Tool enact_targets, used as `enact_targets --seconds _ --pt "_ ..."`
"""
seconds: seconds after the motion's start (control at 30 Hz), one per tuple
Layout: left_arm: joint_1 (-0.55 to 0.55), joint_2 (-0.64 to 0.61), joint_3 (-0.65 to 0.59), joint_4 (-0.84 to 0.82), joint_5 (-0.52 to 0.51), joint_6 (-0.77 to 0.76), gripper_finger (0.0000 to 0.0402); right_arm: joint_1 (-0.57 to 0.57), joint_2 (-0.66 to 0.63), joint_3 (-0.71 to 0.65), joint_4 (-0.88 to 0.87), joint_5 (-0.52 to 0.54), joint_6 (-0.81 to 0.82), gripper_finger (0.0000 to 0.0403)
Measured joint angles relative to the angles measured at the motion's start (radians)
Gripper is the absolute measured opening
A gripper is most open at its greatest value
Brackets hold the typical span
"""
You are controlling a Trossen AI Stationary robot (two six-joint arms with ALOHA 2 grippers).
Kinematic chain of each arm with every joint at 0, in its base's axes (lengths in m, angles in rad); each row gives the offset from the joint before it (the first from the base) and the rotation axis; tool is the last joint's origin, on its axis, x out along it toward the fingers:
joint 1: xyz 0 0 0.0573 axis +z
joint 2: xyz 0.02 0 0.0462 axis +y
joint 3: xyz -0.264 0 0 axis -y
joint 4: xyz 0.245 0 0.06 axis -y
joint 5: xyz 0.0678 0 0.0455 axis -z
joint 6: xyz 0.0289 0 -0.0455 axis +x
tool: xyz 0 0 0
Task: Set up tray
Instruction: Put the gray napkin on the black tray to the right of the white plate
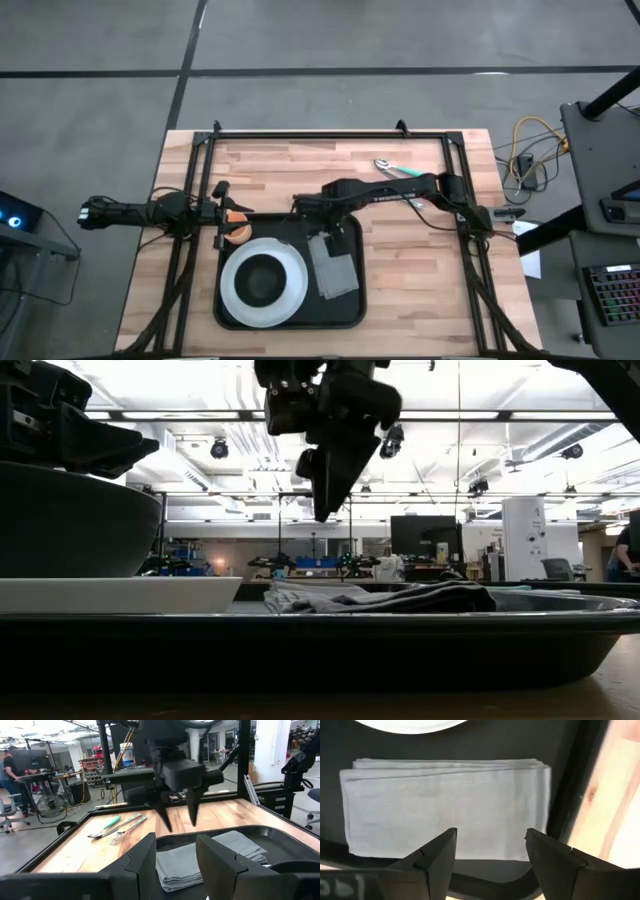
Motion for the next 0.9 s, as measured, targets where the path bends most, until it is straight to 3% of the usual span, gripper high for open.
enact_targets --seconds 0.13,0.33,0.53,0.9 --pt "0.0 0.0 0.0 -0.002 0.0 0.0 0.0122 0.056 0.0 -0.048 0.008 0.001 -0.001 0.0226" --pt "0.0 0.0 0.0 -0.003 0.001 0.0 0.0122 0.176 0.001 -0.11 0.039 0.124 0.051 0.0226" --pt "0.0 0.0 0.0 -0.003 0.002 0.0 0.0122 0.27 0.001 -0.172 0.159 0.131 0.132 0.0226" --pt "0.0 0.0 0.0 -0.005 0.002 0.0 0.0122 0.365 0.001 -0.205 0.206 0.165 0.238 0.0226"
